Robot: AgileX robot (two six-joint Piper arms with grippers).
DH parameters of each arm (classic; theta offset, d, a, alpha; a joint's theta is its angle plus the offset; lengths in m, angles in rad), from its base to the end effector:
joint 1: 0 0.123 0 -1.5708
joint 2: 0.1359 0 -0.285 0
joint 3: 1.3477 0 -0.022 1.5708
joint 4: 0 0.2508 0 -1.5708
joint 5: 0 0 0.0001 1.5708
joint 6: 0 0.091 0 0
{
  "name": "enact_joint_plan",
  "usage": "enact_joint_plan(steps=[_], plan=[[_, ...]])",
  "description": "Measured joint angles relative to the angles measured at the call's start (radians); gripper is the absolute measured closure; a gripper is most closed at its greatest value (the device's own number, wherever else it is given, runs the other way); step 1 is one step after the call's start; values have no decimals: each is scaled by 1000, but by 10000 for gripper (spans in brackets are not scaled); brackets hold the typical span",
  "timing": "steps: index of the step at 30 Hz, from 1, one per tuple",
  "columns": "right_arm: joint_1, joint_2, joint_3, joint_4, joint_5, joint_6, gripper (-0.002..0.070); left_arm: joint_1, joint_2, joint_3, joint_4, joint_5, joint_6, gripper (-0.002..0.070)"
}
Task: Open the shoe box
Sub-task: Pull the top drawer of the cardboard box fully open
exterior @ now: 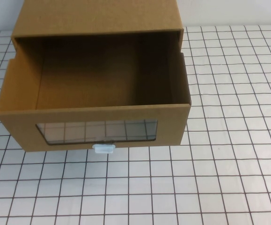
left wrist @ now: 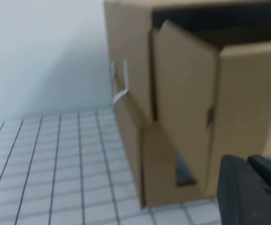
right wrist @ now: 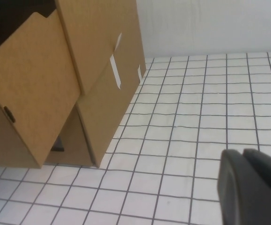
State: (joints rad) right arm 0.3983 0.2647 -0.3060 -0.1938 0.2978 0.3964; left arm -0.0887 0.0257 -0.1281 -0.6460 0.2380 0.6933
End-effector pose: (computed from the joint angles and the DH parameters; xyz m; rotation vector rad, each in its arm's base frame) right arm 0.0694 0.0236 0.2732 -0.1220 1.7469 0.3981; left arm 0.0496 -0.0174 0.2375 0.2289 1.5574 -0.1337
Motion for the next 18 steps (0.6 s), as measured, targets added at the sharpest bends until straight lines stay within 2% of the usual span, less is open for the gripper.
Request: enact_joint_plan(steps=[7, 18], plan=[[-1, 0, 9, 2, -29, 0, 689, 0, 0, 150, -13, -151, 2, 677], [-1, 0, 11, 2, -31, 0, 689, 0, 0, 154, -4, -78, 8, 677]])
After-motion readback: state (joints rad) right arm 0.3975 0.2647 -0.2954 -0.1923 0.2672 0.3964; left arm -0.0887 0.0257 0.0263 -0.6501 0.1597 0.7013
